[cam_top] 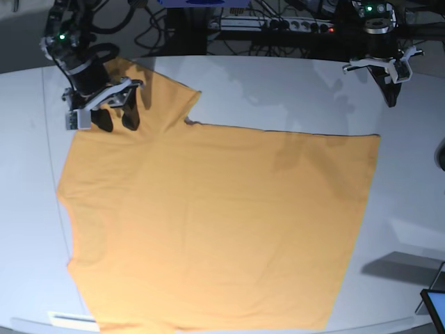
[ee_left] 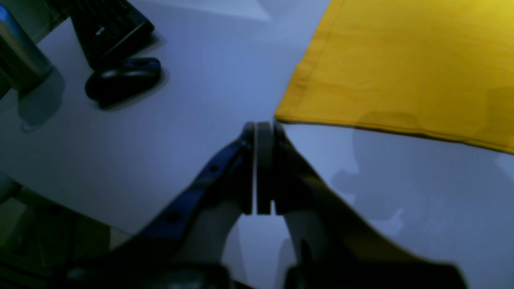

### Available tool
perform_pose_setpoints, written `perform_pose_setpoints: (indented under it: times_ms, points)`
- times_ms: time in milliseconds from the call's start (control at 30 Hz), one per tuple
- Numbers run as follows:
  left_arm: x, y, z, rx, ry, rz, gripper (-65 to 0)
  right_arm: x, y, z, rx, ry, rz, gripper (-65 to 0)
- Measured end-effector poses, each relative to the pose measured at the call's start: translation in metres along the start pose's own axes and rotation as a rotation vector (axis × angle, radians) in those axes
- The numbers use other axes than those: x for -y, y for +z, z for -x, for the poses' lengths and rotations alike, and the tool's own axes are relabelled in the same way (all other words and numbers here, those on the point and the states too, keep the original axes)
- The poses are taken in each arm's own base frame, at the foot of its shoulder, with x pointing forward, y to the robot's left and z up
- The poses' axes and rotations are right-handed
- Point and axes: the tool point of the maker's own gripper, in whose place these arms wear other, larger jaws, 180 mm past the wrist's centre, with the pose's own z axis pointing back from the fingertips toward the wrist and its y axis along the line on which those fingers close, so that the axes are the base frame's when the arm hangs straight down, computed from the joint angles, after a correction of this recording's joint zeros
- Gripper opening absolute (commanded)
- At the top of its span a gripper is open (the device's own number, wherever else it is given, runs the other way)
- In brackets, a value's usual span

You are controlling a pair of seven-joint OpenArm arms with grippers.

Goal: Fold the T-shirt properly
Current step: 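Lower the right gripper onto the yellow shirt's shoulder and grasp it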

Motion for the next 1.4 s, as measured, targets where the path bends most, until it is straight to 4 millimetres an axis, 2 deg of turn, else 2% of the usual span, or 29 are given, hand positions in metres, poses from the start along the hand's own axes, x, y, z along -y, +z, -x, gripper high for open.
perform_pose_setpoints:
  times_ms: [67, 133, 267, 367, 533, 633, 800, 1233, 1400]
  points:
    - [0.0, 0.0, 0.0, -0.001, 0.001, -0.002, -63.8, 0.007, 0.001, -0.009, 0.009, -0.006, -0.007, -29.3]
    - [0.001, 0.001, 0.001, -0.002, 0.004, 0.001, -63.8, 0.022, 0.004, -0.022, 0.036, -0.031, 0.022, -29.3]
    - [0.0, 0.0, 0.0, -0.001, 0.001, -0.003, -63.8, 0.055, 0.008, -0.033, -0.009, -0.061, 0.09, -29.3]
    - [0.001, 0.0, 0.001, -0.002, 0.003, 0.001, -63.8, 0.075, 0.007, -0.033, -0.063, -0.085, 0.136, -29.3]
    - [0.001, 0.0, 0.0, -0.001, 0.002, 0.001, -63.8, 0.071, 0.004, -0.016, -0.139, -0.064, 0.096, -29.3]
    - [0.001, 0.0, 0.001, -0.003, 0.002, 0.001, -63.8, 0.074, 0.0, -0.011, -0.145, -0.086, 0.092, -29.3]
    - [0.0, 0.002, 0.002, -0.006, 0.0, 0.002, -63.8, 0.079, -0.005, 0.012, -0.205, -0.134, 0.092, -29.3]
    - [0.0, 0.002, 0.002, -0.006, 0.0, 0.001, -63.8, 0.106, -0.02, 0.003, -0.205, -0.143, 0.094, -29.3]
    - [0.0, 0.002, 0.002, -0.007, 0.0, 0.002, -63.8, 0.111, -0.021, 0.001, -0.199, -0.148, 0.088, -29.3]
